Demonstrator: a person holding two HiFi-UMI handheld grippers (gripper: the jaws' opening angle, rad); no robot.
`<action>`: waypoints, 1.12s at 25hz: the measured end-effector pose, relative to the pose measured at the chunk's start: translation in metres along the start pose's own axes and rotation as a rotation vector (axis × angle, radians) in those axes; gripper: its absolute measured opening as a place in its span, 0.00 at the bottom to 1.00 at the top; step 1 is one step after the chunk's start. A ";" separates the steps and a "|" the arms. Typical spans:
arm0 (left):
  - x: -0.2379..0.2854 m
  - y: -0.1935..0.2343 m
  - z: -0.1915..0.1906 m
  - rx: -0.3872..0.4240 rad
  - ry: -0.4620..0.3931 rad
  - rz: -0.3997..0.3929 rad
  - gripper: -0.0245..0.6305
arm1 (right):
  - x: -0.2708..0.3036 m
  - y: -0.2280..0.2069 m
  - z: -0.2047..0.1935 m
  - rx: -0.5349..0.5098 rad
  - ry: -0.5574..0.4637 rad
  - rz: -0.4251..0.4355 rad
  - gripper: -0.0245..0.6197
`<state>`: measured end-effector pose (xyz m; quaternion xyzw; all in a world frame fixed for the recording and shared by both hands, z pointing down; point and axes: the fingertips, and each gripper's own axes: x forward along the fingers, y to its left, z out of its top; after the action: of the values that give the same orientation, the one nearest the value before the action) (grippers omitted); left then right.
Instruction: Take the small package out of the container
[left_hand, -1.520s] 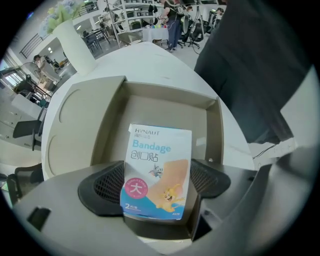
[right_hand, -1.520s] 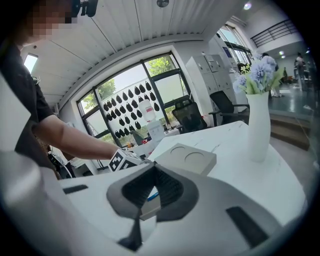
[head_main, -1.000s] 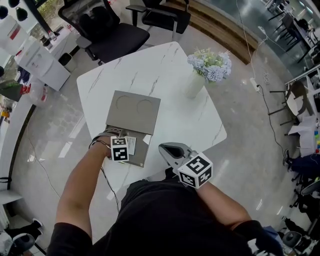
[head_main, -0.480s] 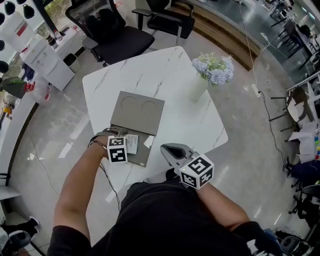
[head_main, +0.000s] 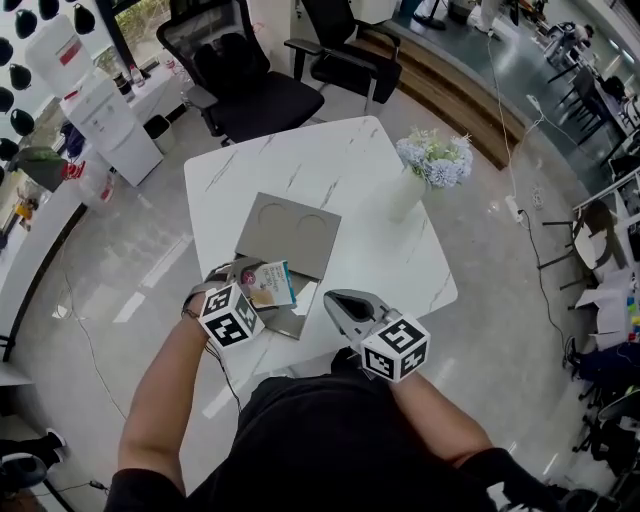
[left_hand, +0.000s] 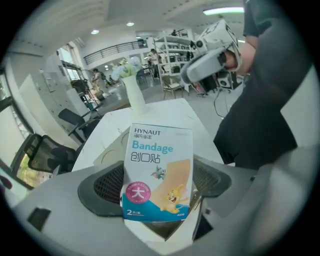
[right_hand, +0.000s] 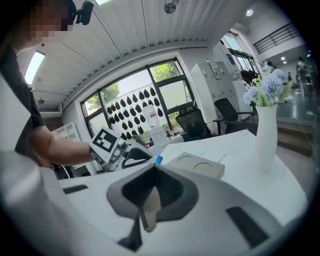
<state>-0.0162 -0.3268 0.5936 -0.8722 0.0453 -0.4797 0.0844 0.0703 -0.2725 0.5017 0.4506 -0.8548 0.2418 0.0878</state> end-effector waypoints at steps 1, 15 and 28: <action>-0.005 -0.001 0.001 -0.040 -0.027 0.020 0.69 | 0.000 0.002 0.002 -0.004 -0.003 0.001 0.04; -0.082 0.006 -0.018 -0.728 -0.370 0.259 0.69 | 0.005 0.027 0.018 -0.067 -0.040 0.017 0.04; -0.132 0.001 -0.006 -0.944 -0.594 0.335 0.69 | 0.002 0.034 0.034 -0.107 -0.066 0.024 0.04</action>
<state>-0.0922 -0.3076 0.4874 -0.8934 0.3663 -0.1222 -0.2297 0.0444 -0.2742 0.4619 0.4429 -0.8743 0.1816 0.0807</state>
